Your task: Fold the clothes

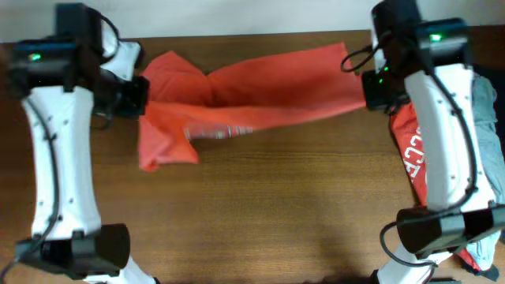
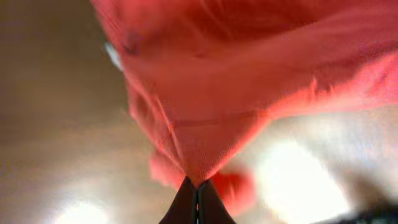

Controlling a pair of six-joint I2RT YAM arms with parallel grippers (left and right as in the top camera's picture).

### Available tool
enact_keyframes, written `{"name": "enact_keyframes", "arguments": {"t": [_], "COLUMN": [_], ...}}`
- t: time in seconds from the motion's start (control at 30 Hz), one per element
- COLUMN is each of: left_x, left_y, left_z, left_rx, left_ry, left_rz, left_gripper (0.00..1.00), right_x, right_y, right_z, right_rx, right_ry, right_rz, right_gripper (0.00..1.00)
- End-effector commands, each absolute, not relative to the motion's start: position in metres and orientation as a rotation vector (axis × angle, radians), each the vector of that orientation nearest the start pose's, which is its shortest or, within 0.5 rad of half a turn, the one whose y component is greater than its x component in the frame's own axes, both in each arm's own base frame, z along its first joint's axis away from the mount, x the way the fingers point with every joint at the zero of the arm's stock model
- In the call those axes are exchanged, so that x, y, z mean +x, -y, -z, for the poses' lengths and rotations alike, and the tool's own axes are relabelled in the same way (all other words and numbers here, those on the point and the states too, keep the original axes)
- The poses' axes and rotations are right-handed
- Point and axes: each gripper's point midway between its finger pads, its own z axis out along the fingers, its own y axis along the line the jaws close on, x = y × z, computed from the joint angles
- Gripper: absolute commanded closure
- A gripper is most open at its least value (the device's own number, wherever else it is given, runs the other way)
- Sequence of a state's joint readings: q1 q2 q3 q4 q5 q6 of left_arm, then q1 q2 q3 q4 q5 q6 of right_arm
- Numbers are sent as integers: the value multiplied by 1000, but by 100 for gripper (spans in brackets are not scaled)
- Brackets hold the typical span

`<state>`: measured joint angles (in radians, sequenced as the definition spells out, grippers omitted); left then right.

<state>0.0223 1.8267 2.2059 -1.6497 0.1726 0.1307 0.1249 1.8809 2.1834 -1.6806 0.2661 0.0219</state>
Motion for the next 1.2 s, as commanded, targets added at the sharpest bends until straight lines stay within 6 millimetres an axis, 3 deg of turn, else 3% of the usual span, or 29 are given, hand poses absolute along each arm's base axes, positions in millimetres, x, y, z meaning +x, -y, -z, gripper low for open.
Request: {"name": "enact_keyframes", "arguments": {"t": [0.0, 0.13, 0.23, 0.33, 0.37, 0.4, 0.43, 0.5, 0.57, 0.73, 0.93, 1.13, 1.17], "left_x": [339, 317, 298, 285, 279, 274, 272, 269, 272, 283, 285, 274, 269], "left_y": [58, 92, 125, 147, 155, 160, 161, 160, 156, 107, 104, 80, 72], "left_z": [-242, -217, -210, -204, -203, -201, -198, -193, -189, -181, -171, -108, -83], "left_rx": [285, 403, 583, 727, 791, 840, 878, 943, 909, 499, 252, -44, -132], "left_ry": [-2972, -3044, -3043, -3045, -3041, -3047, -3055, -3070, -3095, -3238, -3265, -3349, -3373], "left_rz": [447, 657, 804, 807, 805, 779, 731, 610, 507, -5, -45, -123, -80], "left_gripper": [100, 100, 100, 100, 93, 76, 74, 50, 42, 42, 48, 61, 62], "right_x": [349, 344, 346, 346, 346, 346, 346, 346, 346, 348, 350, 350, 350], "right_y": [16, 20, 20, 20, 20, 20, 20, 20, 20, 19, 19, 19, 19], "right_z": [-228, -202, -201, -202, -202, -202, -202, -202, -202, -202, -202, -202, -202], "right_rx": [-120, -138, -135, -135, -134, -134, -134, -134, -134, -133, -130, -130, -129], "right_ry": [-3019, -3073, -3065, -3064, -3063, -3063, -3063, -3062, -3062, -3056, -3049, -3049, -3048], "right_rz": [498, 548, 545, 545, 545, 545, 544, 544, 544, 542, 540, 539, 539], "right_gripper": [96, 96, 96, 96, 96, 96, 96, 96, 96, 96, 96, 96, 96]}}
